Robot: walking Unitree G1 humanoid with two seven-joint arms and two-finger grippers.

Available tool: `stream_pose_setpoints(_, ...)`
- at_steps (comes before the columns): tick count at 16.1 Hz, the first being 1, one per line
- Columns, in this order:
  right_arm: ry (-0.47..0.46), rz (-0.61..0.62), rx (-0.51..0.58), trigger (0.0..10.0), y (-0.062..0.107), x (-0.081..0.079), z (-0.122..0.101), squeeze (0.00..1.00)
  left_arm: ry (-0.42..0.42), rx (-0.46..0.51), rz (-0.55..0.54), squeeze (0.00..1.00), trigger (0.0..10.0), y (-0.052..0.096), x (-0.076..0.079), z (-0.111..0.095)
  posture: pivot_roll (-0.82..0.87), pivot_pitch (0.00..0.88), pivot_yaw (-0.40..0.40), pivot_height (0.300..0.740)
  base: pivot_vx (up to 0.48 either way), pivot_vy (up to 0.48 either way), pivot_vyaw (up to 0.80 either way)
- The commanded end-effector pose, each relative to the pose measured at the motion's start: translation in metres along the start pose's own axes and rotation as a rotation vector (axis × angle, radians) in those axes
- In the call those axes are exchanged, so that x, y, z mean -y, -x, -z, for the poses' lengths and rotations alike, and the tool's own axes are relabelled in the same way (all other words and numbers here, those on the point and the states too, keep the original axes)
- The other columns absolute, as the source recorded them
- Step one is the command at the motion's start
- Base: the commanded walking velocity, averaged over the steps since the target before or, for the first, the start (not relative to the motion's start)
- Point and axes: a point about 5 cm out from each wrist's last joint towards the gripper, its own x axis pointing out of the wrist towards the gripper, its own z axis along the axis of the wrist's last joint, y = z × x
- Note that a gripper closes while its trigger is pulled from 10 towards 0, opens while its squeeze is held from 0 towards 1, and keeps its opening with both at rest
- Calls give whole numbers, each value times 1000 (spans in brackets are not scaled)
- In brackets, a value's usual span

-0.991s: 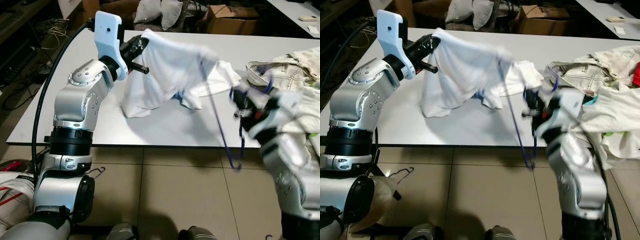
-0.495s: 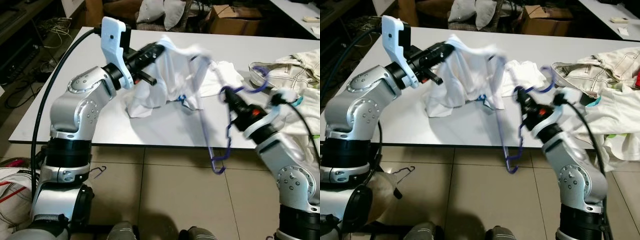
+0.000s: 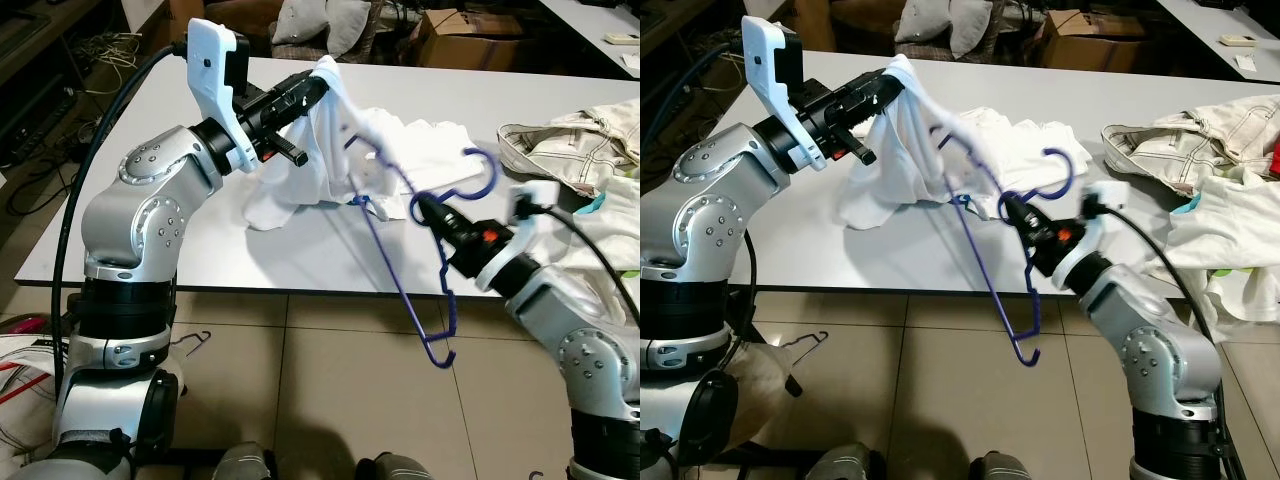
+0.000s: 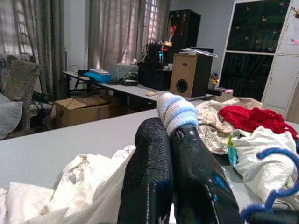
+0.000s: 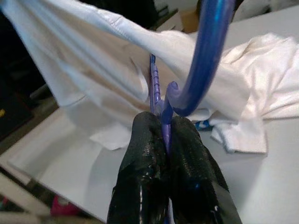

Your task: Hang hanger

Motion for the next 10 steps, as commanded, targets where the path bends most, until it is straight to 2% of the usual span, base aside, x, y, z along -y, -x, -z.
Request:
stream_pose_setpoints(1, 16, 1, -20, 10000, 2, 0, 1, 0, -21, 8, 6, 0, 0, -3, 2, -3, -48, 0, -41, 740, 0, 0, 0)
stream_pose_setpoints(4, 9, -32, -51, 10000, -2, -3, 5, 0, -32, -5, 33, 0, 0, -6, 7, -3, -46, 0, -40, 740, 0, 0, 0)
stream_pose_setpoints(5, -13, 20, -32, 10000, -5, 2, 5, 0, -37, -17, 48, 0, 0, -6, 10, -1, -43, 0, -40, 740, 0, 0, 0)
stream_pose_setpoints(7, -15, 7, -34, 10000, -6, 2, 4, 0, -39, -19, 62, 0, 0, -6, 12, -1, -43, 0, -40, 740, 0, 0, 0)
stream_pose_setpoints(9, -53, 28, -2, 10000, -7, 5, 1, 0, -42, -21, 110, 0, 0, -5, 16, -2, -40, 0, -43, 740, 0, 0, 0)
stream_pose_setpoints(10, -43, 47, 9, 10000, -8, 6, -1, 0, -39, -23, 141, 0, 0, -4, 19, -1, -44, 0, -39, 740, 0, 0, 0)
